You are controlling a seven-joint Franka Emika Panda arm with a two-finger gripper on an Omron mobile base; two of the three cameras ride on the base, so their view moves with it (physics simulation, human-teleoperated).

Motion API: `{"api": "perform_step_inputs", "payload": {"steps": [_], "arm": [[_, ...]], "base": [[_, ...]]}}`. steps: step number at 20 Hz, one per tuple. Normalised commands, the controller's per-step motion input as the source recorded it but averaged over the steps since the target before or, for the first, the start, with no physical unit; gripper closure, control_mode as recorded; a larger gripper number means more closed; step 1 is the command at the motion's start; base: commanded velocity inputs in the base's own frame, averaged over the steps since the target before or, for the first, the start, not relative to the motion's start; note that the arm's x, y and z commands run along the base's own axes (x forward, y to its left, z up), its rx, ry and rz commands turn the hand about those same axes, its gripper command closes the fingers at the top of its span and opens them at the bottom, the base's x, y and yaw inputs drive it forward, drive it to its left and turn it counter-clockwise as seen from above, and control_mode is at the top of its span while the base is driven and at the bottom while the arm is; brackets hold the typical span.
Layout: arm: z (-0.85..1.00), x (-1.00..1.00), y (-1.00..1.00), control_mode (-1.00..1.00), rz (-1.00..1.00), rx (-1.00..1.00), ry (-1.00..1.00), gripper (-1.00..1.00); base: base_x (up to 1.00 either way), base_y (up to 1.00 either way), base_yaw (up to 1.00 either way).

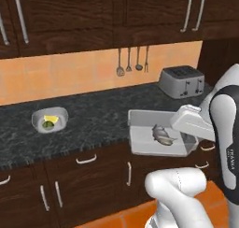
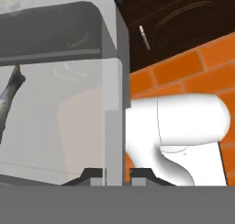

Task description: Take the meat container that has the fish and place it on the second highest rack of the freezer. Then take the vegetable container that has the lemon wedge and lime and place it on the highest rack of the freezer.

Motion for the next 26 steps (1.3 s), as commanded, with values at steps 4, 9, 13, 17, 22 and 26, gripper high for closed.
{"api": "perform_step_inputs", "payload": {"steps": [4,9,13,17,22,26], "arm": [[0.00,0.00,0.00,1.00,0.00,0.00,0.00,1.00],[0.00,0.00,0.00,1.00,0.00,0.00,0.00,1.00],[0.00,0.00,0.00,1.00,0.00,0.00,0.00,1.00],[0.00,0.00,0.00,1.00,0.00,0.00,0.00,1.00],[0.00,0.00,0.00,1.00,0.00,0.00,0.00,1.00],[0.00,0.00,0.00,1.00,0.00,0.00,0.00,1.00]], "base": [[-0.05,-0.49,-0.74],[0.00,-0.68,-0.75],[0.00,-0.91,-0.65],[0.00,-1.00,-0.60],[0.03,-1.00,-0.55],[0.04,-1.00,-0.46]]}}
